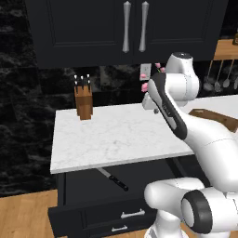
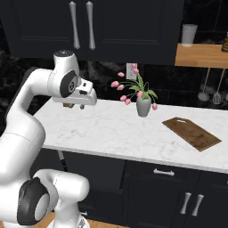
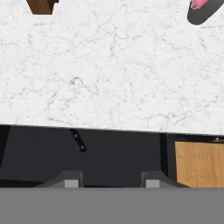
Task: Pick up the knife from the drawer and place it on the cutting board. Then place the meat from the plate to the cutting board.
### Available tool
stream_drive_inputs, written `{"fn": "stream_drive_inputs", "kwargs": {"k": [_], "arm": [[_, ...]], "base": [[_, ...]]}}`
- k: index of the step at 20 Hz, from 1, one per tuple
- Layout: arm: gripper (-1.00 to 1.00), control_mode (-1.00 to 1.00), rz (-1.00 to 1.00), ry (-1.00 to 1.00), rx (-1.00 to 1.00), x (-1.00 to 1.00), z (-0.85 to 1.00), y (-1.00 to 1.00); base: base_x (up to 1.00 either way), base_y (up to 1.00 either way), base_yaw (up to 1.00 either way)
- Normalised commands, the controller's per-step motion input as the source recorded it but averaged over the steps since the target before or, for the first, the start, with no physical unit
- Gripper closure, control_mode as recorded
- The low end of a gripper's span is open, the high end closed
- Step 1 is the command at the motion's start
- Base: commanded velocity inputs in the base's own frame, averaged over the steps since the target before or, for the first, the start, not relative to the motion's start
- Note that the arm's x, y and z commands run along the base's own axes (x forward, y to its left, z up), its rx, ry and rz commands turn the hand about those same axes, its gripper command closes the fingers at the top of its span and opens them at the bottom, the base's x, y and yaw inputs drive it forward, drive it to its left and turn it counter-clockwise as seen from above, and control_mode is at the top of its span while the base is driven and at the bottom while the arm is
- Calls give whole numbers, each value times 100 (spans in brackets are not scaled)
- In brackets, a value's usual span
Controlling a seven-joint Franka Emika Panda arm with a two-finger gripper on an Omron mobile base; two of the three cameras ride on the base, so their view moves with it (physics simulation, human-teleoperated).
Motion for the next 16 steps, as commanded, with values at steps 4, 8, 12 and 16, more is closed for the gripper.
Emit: {"fn": "stream_drive_inputs", "kwargs": {"k": [4, 8, 12, 16], "arm": [[-100, -100, 0, 0, 0, -31, -12, -1], [-100, -100, 0, 1, 0, -62, -43, -11], [-100, -100, 0, 5, 0, -32, -61, 0], [-100, -100, 0, 7, -3, -1, -60, 1]], "base": [[0, 0, 0], [0, 0, 0], [0, 0, 0], [0, 0, 0]]}}
